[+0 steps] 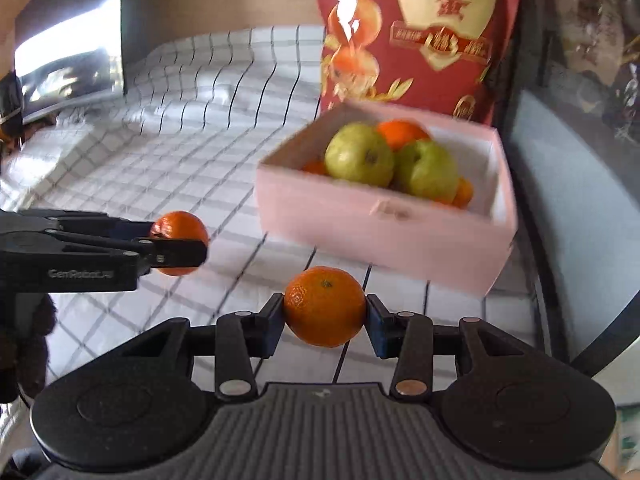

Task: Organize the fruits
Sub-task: 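Release both mandarins into the pink box from the left and right tools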

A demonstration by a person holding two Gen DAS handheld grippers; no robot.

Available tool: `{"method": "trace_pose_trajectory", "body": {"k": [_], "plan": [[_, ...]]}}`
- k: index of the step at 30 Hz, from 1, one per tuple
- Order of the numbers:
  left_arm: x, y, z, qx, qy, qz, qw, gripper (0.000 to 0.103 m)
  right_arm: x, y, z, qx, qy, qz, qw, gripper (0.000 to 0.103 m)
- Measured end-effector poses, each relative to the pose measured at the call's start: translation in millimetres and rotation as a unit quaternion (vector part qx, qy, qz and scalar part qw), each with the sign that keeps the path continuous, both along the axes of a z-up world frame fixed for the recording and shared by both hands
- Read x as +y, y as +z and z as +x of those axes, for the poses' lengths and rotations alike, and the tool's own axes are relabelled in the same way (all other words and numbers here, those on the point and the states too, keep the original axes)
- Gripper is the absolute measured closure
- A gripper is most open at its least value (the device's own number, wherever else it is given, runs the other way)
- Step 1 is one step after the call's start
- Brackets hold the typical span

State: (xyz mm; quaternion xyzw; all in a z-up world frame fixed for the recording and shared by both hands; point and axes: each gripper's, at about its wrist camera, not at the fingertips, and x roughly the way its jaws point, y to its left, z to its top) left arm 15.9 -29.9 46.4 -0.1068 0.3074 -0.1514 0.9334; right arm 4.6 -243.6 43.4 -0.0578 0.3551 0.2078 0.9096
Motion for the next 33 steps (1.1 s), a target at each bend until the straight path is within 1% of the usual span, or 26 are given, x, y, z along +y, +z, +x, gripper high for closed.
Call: {"method": "trace_pose_trajectory", "body": {"k": [4, 7, 9, 10, 12, 15, 18, 20, 22, 23, 24, 25, 26, 28, 30, 31, 32, 33], "plan": [[-4, 36, 34, -0.018, -0.008, -0.035, 0.9992, 0.051, -2, 38, 17, -0.034, -0.026, 0.004, 0.999, 0.061], [-14, 67, 56, -0.053, -0.024, -0.026, 0.9980, 0.050, -2, 76, 33, -0.075, -0.059, -0.005, 0.995, 0.061], [-18, 80, 74, -0.057, -0.030, -0.036, 0.9973, 0.050, -3, 103, 41, -0.104, -0.071, -0.005, 0.992, 0.061], [-18, 82, 83, -0.055, -0.029, -0.045, 0.9971, 0.050, -4, 116, 45, -0.120, -0.076, -0.006, 0.990, 0.061], [-18, 82, 104, -0.046, -0.030, -0.060, 0.9967, 0.050, -10, 137, 57, -0.134, -0.091, 0.005, 0.987, 0.061], [-21, 74, 132, -0.037, -0.021, -0.072, 0.9965, 0.050, -17, 154, 74, -0.137, -0.109, 0.024, 0.984, 0.061], [-18, 57, 153, -0.031, -0.004, -0.100, 0.9945, 0.050, -19, 153, 87, -0.133, -0.125, 0.021, 0.983, 0.061], [-20, 42, 168, -0.011, 0.006, -0.091, 0.9958, 0.051, -20, 145, 93, -0.122, -0.130, 0.019, 0.984, 0.061], [-24, 30, 179, 0.015, 0.017, -0.062, 0.9979, 0.051, -20, 135, 98, -0.108, -0.133, 0.020, 0.985, 0.061], [-24, 26, 181, 0.019, 0.019, -0.050, 0.9984, 0.051, -20, 131, 97, -0.103, -0.132, 0.020, 0.986, 0.061], [-22, 24, 181, 0.018, 0.018, -0.046, 0.9986, 0.051, -21, 127, 98, -0.096, -0.131, 0.021, 0.987, 0.061], [-18, 24, 179, 0.015, 0.017, -0.052, 0.9984, 0.051, -22, 124, 97, -0.091, -0.130, 0.021, 0.987, 0.061], [-12, 25, 177, 0.012, 0.015, -0.067, 0.9976, 0.050, -22, 119, 97, -0.085, -0.128, 0.019, 0.988, 0.061], [-1, 29, 173, 0.006, 0.007, -0.102, 0.9947, 0.050, -21, 111, 98, -0.078, -0.123, 0.013, 0.989, 0.061], [2, 34, 172, 0.008, -0.021, -0.127, 0.9917, 0.051, -19, 105, 101, -0.072, -0.121, 0.008, 0.990, 0.061], [-1, 36, 172, 0.016, -0.040, -0.131, 0.9905, 0.051, -17, 101, 103, -0.068, -0.121, 0.006, 0.990, 0.061], [-6, 38, 172, 0.026, -0.059, -0.125, 0.9900, 0.051, -15, 99, 105, -0.064, -0.123, 0.005, 0.990, 0.061], [-13, 38, 171, 0.028, -0.068, -0.106, 0.9916, 0.051, -13, 98, 108, -0.062, -0.125, 0.004, 0.990, 0.061]]}}
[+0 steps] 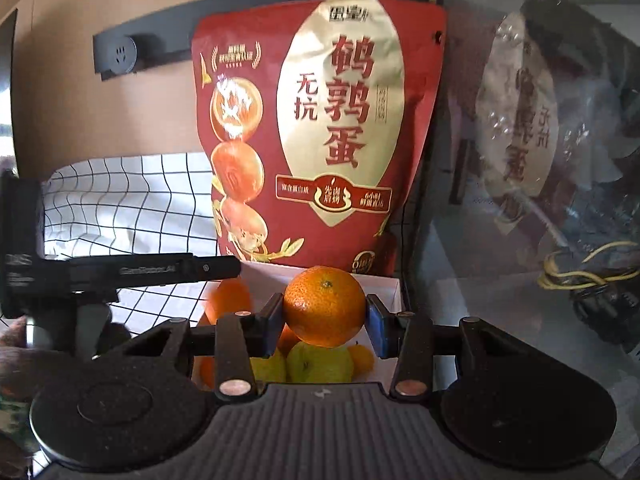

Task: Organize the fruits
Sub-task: 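Release both mandarins into the pink box from the left and right tools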

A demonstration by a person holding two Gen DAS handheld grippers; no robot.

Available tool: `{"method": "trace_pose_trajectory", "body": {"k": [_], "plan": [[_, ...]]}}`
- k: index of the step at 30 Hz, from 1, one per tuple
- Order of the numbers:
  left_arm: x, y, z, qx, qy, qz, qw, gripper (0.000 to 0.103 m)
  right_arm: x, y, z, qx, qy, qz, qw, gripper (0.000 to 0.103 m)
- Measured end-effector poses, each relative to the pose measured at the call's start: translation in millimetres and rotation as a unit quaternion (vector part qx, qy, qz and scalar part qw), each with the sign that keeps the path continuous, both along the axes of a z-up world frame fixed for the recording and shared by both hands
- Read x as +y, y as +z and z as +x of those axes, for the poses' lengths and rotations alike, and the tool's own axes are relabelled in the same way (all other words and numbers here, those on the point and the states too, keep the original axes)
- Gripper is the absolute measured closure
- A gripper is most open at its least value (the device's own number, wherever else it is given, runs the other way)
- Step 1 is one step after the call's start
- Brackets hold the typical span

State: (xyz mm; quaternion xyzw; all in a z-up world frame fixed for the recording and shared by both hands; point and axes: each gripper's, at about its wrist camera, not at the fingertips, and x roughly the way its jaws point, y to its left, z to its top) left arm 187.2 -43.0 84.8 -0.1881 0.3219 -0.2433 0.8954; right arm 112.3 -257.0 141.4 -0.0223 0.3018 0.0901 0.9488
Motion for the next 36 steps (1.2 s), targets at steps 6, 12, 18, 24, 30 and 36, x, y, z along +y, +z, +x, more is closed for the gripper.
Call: {"method": "trace_pose_trajectory", "body": {"k": [6, 12, 18, 24, 30, 36], "plan": [[5, 1, -30, -0.050, 0.053, 0.013, 0.9973, 0.051, 4, 2, 3, 0.002, -0.010, 0.003, 1.000, 0.061], [20, 0, -59, -0.047, 0.088, 0.021, 0.9948, 0.051, 10, -9, 19, 0.023, 0.015, 0.032, 0.999, 0.060], [35, -9, -100, -0.042, 0.118, 0.087, 0.9884, 0.051, 21, -27, 33, 0.020, 0.024, 0.049, 0.998, 0.038], [36, -36, -153, -0.023, 0.119, 0.161, 0.9795, 0.051, 24, -41, 1, 0.023, 0.046, 0.057, 0.997, 0.032], [23, -60, -178, -0.012, 0.123, 0.195, 0.9731, 0.051, 28, -77, -63, 0.028, 0.047, 0.039, 0.998, 0.028], [1, -76, -177, -0.006, 0.112, 0.201, 0.9732, 0.050, 28, -123, -68, 0.089, 0.037, 0.026, 0.995, 0.026]]}}
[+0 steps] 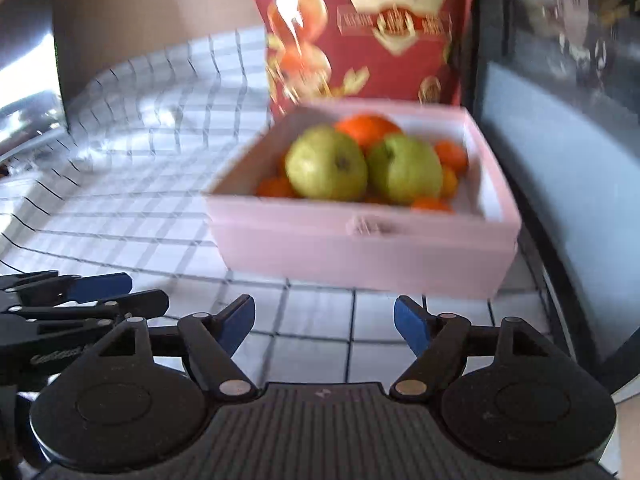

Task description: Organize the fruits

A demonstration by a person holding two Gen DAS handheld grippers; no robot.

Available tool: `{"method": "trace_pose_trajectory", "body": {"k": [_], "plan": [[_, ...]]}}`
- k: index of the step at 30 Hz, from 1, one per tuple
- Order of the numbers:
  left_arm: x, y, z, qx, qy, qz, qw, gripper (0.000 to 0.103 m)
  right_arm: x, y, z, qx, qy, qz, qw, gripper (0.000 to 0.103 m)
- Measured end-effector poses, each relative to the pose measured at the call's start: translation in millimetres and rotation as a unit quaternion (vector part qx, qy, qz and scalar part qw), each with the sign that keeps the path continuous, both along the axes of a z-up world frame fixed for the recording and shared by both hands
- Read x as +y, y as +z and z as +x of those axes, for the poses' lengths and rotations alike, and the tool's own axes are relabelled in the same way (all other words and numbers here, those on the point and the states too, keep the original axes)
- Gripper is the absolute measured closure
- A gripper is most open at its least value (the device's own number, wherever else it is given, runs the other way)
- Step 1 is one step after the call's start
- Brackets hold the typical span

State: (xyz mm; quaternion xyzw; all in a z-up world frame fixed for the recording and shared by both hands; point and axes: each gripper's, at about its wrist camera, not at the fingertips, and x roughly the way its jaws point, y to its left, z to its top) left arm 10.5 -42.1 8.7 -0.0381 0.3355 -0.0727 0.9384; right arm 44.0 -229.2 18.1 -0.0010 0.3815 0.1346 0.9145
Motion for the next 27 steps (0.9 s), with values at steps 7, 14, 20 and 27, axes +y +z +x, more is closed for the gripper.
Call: {"method": "trace_pose_trajectory", "body": {"k": [7, 14, 20, 27], "plan": [[-11, -2, 9, -0.013, 0.026, 0.013, 0.9995, 0.050, -1, -19, 14, -0.014, -0.041, -0.031, 0.999, 0.007], [-20, -4, 13, -0.011, 0.031, 0.042, 0.9986, 0.049, -6, -19, 16, -0.005, -0.083, -0.040, 0.996, 0.000], [-23, -4, 16, -0.010, 0.037, 0.047, 0.9981, 0.048, -2, -23, 7, -0.027, -0.111, -0.039, 0.993, 0.000], [-22, -4, 15, -0.010, 0.037, 0.043, 0.9984, 0.047, -3, -23, 6, -0.031, -0.106, -0.037, 0.993, 0.000]]}}
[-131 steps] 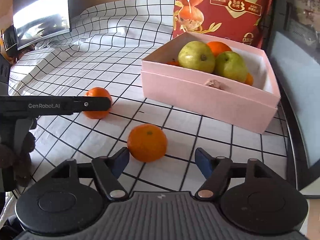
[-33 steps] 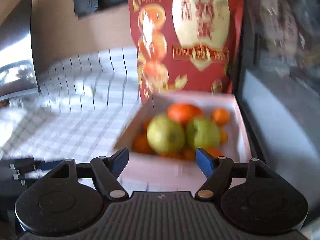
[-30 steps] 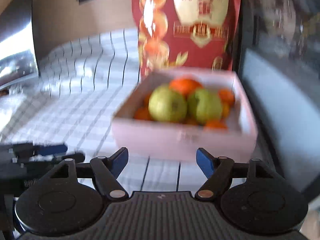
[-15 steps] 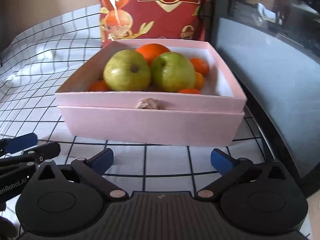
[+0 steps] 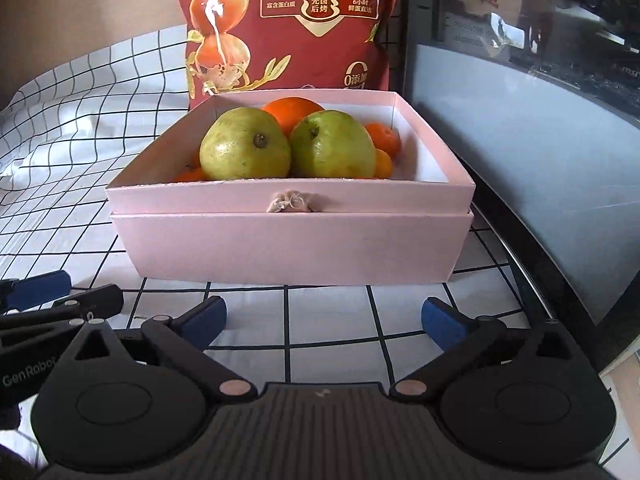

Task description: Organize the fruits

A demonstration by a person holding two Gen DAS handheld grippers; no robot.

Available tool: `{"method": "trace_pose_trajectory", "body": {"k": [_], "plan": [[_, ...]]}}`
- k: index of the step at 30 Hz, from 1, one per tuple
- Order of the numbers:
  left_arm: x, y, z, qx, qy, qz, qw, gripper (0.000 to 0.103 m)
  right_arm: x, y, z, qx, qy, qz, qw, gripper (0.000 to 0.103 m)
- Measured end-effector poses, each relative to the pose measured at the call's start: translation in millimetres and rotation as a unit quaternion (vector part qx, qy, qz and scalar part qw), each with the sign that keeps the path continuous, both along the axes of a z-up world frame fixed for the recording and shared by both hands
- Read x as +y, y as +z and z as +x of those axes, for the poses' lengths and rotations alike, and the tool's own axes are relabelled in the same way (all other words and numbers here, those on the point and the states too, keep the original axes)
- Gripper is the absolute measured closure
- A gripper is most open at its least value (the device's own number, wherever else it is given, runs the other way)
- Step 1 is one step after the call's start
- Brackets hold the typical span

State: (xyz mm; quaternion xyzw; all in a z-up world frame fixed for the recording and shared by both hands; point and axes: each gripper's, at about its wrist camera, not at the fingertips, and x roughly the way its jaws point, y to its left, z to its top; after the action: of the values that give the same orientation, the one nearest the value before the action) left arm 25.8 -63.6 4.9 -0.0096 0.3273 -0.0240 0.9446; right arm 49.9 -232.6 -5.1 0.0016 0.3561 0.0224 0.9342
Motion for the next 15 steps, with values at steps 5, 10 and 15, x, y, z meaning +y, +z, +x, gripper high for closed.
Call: {"method": "trace_pose_trajectory", "body": {"k": [5, 10, 15], "plan": [[0.0, -0.1, 0.3, 0.000, 0.000, 0.001, 1.0000, 0.047, 0.0, -0.3, 0.0, 0.000, 0.000, 0.000, 1.000, 0.000], [-1.0, 0.0, 0.1, 0.001, 0.000, 0.007, 1.0000, 0.047, 0.1, -0.7, -0.3, 0.000, 0.000, 0.000, 1.000, 0.000], [-1.8, 0.0, 0.2, 0.001, 0.000, 0.008, 1.0000, 0.047, 0.2, -1.1, -0.4, 0.000, 0.000, 0.000, 1.000, 0.000]]}}
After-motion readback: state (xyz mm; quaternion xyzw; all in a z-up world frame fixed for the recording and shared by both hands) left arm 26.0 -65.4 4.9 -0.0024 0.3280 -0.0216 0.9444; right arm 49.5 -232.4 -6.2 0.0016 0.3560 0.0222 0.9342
